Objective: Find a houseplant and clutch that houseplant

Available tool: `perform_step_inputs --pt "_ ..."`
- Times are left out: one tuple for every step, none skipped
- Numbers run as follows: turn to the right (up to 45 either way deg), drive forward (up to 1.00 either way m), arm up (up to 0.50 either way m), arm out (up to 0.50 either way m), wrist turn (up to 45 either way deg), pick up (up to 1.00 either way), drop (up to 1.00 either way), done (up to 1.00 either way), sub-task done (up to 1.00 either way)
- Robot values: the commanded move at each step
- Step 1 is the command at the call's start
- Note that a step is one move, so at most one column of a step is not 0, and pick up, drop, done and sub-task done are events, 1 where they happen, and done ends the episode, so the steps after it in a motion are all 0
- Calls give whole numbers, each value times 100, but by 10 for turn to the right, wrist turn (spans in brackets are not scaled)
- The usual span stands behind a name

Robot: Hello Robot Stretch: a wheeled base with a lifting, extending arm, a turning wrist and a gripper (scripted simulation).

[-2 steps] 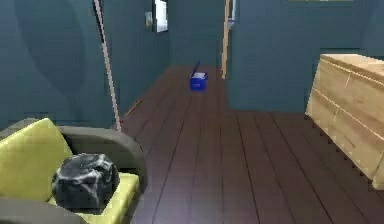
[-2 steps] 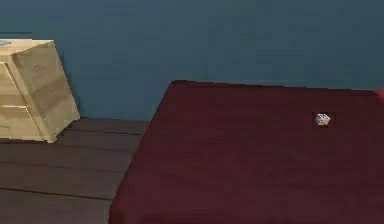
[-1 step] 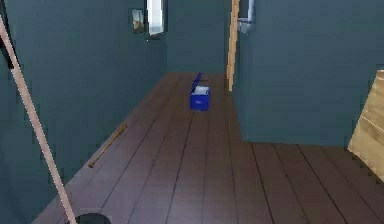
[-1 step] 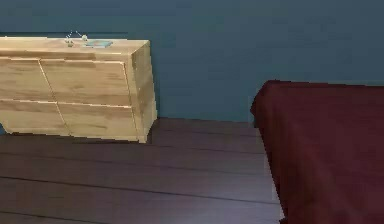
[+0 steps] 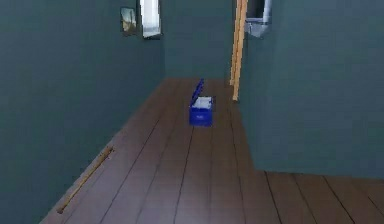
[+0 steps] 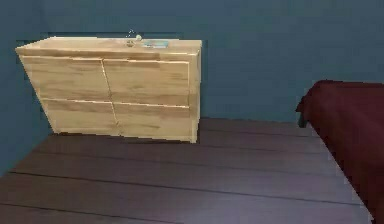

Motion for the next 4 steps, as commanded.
perform_step_inputs --pt "-120 0 0 0 0 0 0 0 0" --pt "0 100 0 0 0 0 0 0 0" --pt "0 100 0 0 0 0 0 0 0" --pt "-30 0 0 0 0 0 0 0 0"
